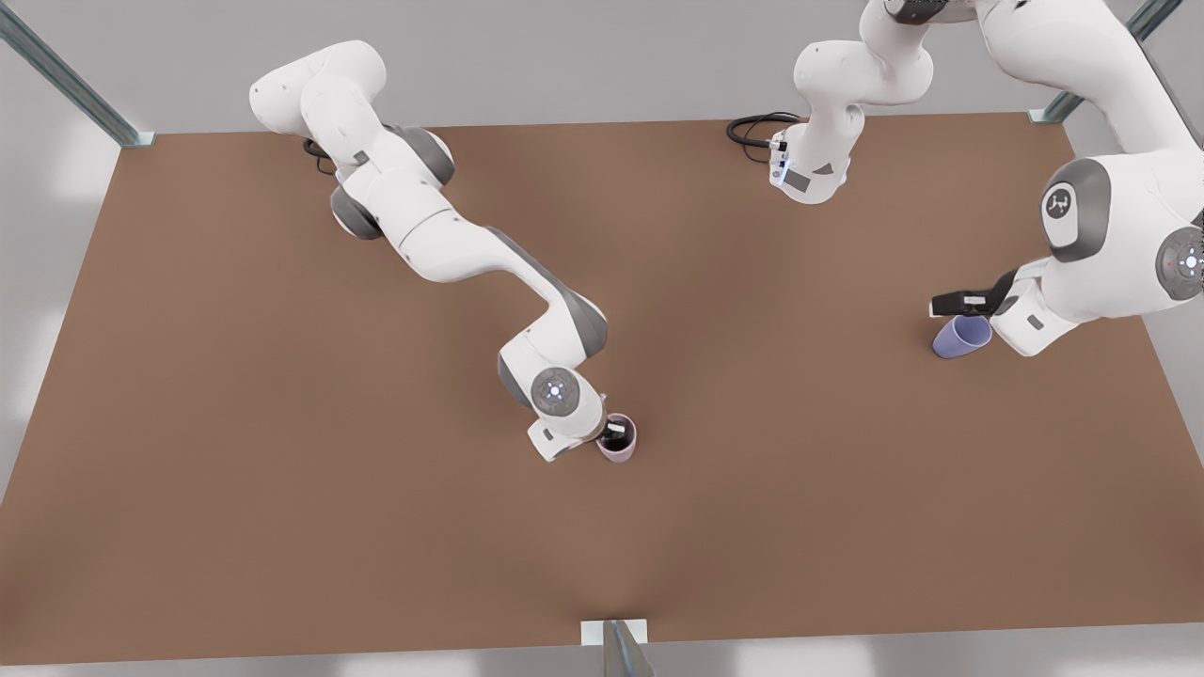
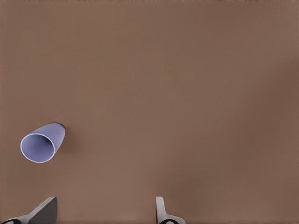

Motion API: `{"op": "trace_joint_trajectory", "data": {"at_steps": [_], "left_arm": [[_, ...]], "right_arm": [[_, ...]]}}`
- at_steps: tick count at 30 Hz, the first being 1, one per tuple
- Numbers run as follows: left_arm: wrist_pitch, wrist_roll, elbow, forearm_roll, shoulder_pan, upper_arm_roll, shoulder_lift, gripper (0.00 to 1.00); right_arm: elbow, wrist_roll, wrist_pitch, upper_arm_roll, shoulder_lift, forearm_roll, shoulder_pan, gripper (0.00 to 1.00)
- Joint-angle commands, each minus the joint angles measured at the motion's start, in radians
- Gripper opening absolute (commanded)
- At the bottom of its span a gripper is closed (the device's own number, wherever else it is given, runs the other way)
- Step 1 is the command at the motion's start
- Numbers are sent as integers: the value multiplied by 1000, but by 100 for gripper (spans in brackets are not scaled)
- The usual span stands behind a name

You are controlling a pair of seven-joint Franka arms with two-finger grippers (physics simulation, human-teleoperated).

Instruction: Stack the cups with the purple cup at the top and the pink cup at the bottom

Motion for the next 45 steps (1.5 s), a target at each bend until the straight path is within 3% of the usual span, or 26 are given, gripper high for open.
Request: {"op": "trace_joint_trajectory", "data": {"at_steps": [1,2,3,6,8,13,16,17,19,21,24,26,29,31,33,36,45], "left_arm": [[12,0,-4,4,2,7,2,100],[46,0,-27,4,2,10,4,100],[76,0,-45,4,4,25,4,100],[287,34,-260,7,73,55,-93,100],[504,164,-381,6,152,55,-87,100],[687,267,-434,-11,281,52,36,100],[707,275,-441,-11,283,52,51,100],[715,275,-441,-11,286,52,60,100],[716,275,-443,-11,295,52,62,100],[757,275,-457,-11,304,52,68,100],[765,275,-458,-11,309,53,68,100],[781,275,-457,-11,318,53,76,100],[793,275,-473,-11,333,53,94,100],[793,319,-515,-10,338,53,94,100],[776,422,-529,-7,353,55,91,100],[781,514,-546,-5,407,56,94,100],[845,514,-593,-5,442,55,142,100]], "right_arm": [[0,2,-3,0,-1,-4,2,21],[-1,2,-12,0,-1,-4,5,46],[-4,2,-32,-12,-1,-10,7,100],[-3,-12,-19,-26,-6,-50,30,100],[-3,-12,-15,-24,-3,-50,30,100],[-4,-18,-3,-23,-22,-52,36,100],[-59,-126,-125,-26,-211,-53,13,100],[-168,-169,-167,-21,-326,-47,-50,100],[-568,-319,-104,-18,-645,-24,-214,100],[-655,-472,-180,-20,-777,3,-327,100],[-647,-502,-211,-24,-791,14,-424,100],[-607,-581,-328,-26,-791,95,-507,100],[-786,-618,-210,-28,-908,74,-545,100],[-765,-704,-174,-28,-872,76,-604,100],[-766,-704,-162,-28,-863,76,-608,100],[-912,-764,-96,-26,-950,89,-622,100],[-892,-764,-96,-26,-937,89,-619,100]]}}
